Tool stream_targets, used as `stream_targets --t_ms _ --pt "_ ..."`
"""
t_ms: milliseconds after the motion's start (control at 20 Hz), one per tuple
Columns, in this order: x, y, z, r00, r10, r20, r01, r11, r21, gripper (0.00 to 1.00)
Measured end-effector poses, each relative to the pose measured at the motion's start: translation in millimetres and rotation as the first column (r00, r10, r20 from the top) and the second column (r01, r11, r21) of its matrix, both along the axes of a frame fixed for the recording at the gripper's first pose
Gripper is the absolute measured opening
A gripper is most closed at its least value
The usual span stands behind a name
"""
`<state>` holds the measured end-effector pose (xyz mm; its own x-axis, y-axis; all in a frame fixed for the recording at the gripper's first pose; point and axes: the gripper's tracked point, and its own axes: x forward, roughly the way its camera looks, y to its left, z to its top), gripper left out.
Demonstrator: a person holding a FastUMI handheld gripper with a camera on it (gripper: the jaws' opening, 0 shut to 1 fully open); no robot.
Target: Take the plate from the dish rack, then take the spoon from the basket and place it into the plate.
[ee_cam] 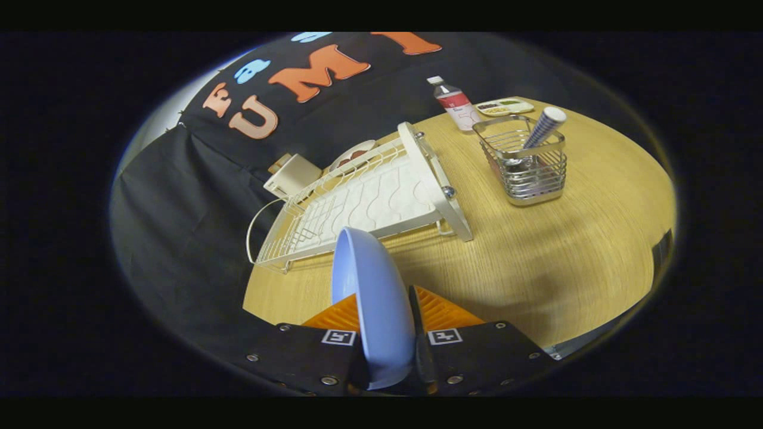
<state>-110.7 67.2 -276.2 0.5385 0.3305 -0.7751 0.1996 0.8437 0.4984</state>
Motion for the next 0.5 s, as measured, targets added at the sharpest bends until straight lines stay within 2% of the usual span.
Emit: stream_targets --t_ms 200,300,450,500 --pt "-2 -6 -8 1.000 -0.018 0.012 0.019 0.999 -0.035 0.33" --pt "-2 -11 -10 0.999 -0.024 0.024 0.026 0.998 -0.063 0.40" --pt "3 -43 -17 0.996 -0.068 0.056 0.078 0.978 -0.194 0.48" --pt "6 -49 -16 0.994 -0.084 0.067 0.096 0.975 -0.200 0.50"
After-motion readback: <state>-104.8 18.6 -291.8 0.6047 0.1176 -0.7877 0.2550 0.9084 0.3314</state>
